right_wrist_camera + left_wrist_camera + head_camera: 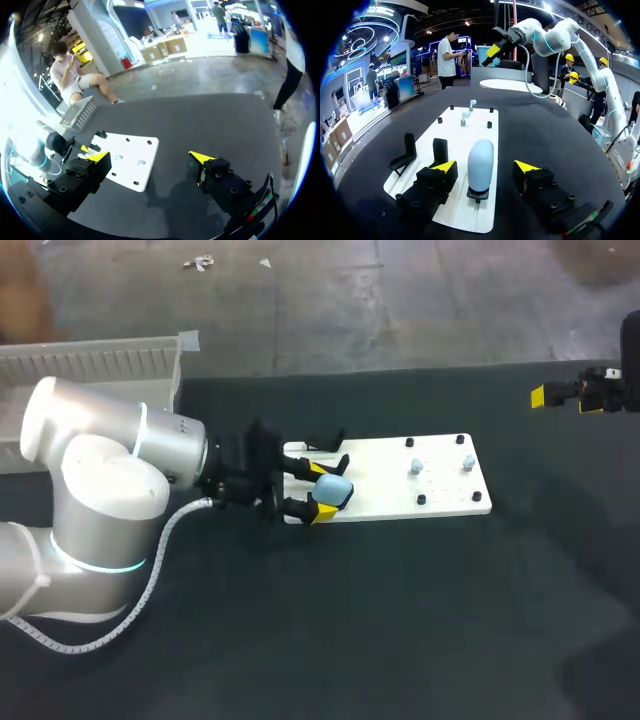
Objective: Pick up each earbud case from the left stands, insert the matching earbuds, close the lid, and place the case in the box.
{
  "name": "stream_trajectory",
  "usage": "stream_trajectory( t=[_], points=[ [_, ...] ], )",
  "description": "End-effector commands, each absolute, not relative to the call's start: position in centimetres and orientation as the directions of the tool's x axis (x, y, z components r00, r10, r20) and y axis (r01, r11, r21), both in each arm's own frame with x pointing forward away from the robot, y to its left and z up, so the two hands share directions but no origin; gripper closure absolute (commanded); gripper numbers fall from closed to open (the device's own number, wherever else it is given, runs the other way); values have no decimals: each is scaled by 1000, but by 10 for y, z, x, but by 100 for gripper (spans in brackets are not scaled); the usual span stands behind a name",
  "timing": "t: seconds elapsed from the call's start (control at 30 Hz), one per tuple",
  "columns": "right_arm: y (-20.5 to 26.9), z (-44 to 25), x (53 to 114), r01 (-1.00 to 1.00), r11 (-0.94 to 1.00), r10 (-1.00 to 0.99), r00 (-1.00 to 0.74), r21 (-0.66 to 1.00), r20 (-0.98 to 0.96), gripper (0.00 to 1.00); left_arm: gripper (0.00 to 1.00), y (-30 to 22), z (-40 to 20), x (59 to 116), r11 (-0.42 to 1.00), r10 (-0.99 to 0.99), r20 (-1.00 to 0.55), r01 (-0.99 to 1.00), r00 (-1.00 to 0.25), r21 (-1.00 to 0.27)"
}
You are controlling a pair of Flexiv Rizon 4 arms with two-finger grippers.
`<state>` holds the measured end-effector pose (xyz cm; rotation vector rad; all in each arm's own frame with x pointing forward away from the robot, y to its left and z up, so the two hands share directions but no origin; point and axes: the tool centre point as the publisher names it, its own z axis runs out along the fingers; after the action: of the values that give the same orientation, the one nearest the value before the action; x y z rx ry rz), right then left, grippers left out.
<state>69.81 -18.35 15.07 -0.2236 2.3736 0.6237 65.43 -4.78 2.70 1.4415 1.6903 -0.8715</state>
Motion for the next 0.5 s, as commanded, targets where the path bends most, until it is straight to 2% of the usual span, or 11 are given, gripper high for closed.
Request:
stream_trajectory(
  t=[0.03,0.5],
  points=[
    [-184,150,699,-316,870,2,-765,378,-645,0,37,-51,23,660,129,485,-869,991,-95,-37],
    [-184,150,699,-316,870,2,-765,378,-645,0,43,-54,20,660,120,472,-876,992,-100,-49]
  ],
)
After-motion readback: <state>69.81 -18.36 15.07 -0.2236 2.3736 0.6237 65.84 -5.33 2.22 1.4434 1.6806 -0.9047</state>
